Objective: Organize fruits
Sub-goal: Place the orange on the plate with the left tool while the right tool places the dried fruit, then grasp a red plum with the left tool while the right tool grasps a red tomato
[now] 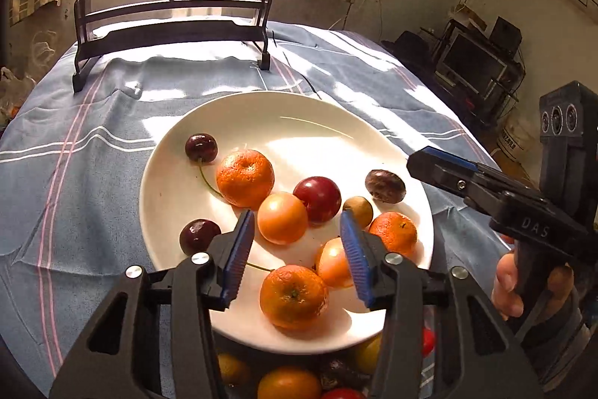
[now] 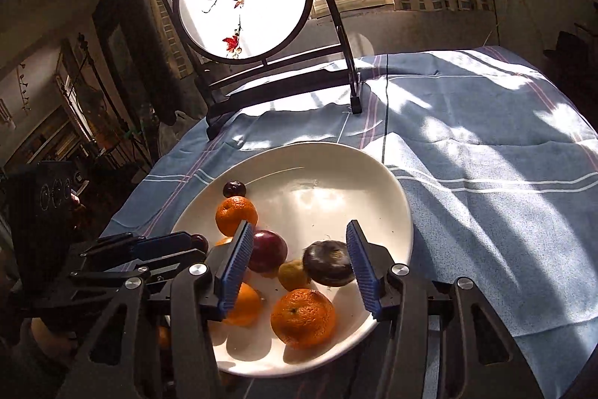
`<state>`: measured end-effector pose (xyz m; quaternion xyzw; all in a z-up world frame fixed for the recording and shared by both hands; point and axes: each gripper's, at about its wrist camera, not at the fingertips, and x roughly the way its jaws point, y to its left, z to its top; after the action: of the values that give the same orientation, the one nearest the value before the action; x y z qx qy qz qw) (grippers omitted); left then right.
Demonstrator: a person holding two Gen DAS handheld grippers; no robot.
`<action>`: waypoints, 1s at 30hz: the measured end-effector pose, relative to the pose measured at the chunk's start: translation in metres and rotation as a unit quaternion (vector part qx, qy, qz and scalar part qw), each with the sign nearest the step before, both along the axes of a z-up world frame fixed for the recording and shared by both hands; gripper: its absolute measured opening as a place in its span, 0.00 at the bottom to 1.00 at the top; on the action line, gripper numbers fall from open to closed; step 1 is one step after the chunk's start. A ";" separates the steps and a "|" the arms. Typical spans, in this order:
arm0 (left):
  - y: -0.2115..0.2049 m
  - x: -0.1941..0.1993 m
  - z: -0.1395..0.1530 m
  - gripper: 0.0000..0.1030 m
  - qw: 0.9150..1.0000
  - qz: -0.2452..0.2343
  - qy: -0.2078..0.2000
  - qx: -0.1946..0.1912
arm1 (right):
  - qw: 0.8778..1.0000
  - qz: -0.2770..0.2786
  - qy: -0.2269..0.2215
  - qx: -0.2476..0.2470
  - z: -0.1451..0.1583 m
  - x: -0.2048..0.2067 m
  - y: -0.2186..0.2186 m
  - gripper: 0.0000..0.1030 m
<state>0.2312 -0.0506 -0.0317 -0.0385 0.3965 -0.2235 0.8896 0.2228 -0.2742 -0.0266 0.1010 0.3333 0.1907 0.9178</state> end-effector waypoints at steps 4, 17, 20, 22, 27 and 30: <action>0.013 -0.025 0.008 0.56 1.000 0.004 -0.015 -0.008 | 1.000 -0.010 -0.001 0.001 -0.003 -0.017 -0.011 0.51; 0.009 -0.177 -0.005 0.59 0.988 -0.074 -0.090 0.104 | 0.999 -0.029 -0.002 0.031 -0.021 -0.099 -0.039 0.60; -0.003 -0.186 -0.011 0.58 0.984 -0.082 -0.101 0.121 | 0.999 -0.025 -0.018 0.032 -0.019 -0.115 -0.041 0.62; -0.011 -0.184 -0.017 0.54 0.985 -0.082 -0.092 0.121 | 0.999 -0.026 -0.013 0.032 -0.020 -0.115 -0.041 0.62; -0.015 -0.174 -0.034 0.37 0.989 -0.076 -0.066 0.113 | 0.999 -0.014 -0.004 0.031 -0.022 -0.113 -0.038 0.62; -0.009 -0.179 -0.029 0.37 0.991 -0.073 -0.061 0.096 | 0.998 0.049 0.022 0.015 -0.027 -0.109 -0.020 0.62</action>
<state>0.0518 -0.0595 -0.0609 0.0894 0.3627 -0.2508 0.8931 0.1133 -0.2943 -0.0537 0.1023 0.3549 0.2384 0.8982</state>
